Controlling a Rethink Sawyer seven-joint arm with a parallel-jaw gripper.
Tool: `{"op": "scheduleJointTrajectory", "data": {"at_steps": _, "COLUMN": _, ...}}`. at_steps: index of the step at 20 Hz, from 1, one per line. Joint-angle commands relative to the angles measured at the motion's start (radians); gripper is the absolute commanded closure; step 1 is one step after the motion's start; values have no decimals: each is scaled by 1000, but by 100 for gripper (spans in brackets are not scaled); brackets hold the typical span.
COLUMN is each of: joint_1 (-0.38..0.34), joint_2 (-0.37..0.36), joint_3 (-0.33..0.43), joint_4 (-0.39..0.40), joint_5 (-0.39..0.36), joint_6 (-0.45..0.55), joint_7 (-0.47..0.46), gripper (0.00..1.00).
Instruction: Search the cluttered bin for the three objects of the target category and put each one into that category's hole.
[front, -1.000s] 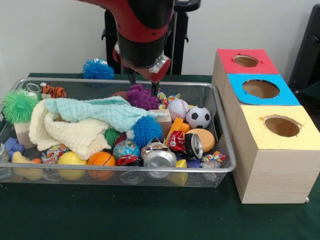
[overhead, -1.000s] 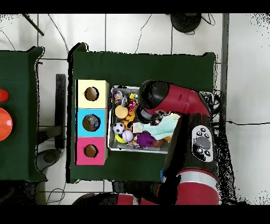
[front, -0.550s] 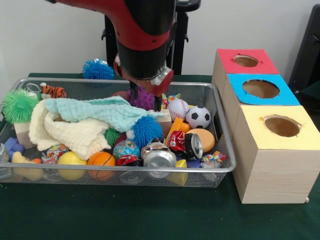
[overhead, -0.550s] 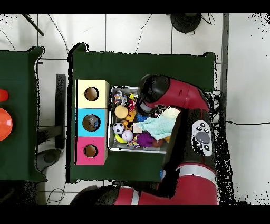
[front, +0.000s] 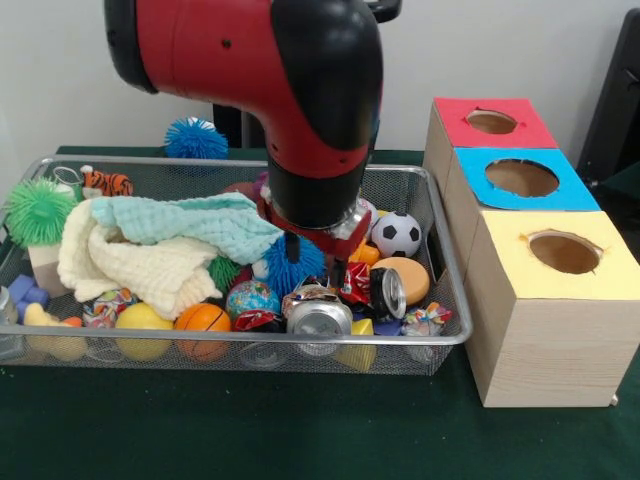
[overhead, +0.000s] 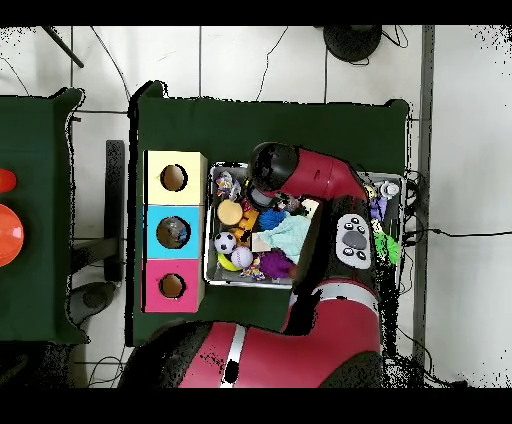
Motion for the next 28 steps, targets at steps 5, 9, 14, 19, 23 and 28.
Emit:
{"op": "scheduleJointTrajectory", "data": {"at_steps": 5, "joint_1": 69, "joint_2": 70, "joint_3": 42, "joint_4": -54, "joint_5": 63, "joint_6": -19, "joint_7": 245, "gripper": 0}}
{"op": "scheduleJointTrajectory", "data": {"at_steps": 9, "joint_1": 93, "joint_2": 79, "joint_3": 40, "joint_4": -62, "joint_5": 84, "joint_6": -13, "joint_7": 260, "gripper": 0}}
{"op": "scheduleJointTrajectory", "data": {"at_steps": 14, "joint_1": 100, "joint_2": 109, "joint_3": 41, "joint_4": -50, "joint_5": 102, "joint_6": -77, "joint_7": 256, "gripper": 0}}
{"op": "scheduleJointTrajectory", "data": {"at_steps": 19, "joint_1": 100, "joint_2": 112, "joint_3": 44, "joint_4": -65, "joint_5": 136, "joint_6": -74, "joint_7": 250, "gripper": 0}}
{"op": "scheduleJointTrajectory", "data": {"at_steps": 23, "joint_1": 112, "joint_2": 162, "joint_3": 11, "joint_4": -122, "joint_5": 114, "joint_6": -134, "joint_7": 257, "gripper": 0}}
{"op": "scheduleJointTrajectory", "data": {"at_steps": 28, "joint_1": 119, "joint_2": 193, "joint_3": -9, "joint_4": -158, "joint_5": 112, "joint_6": -165, "joint_7": 264, "gripper": 0}}
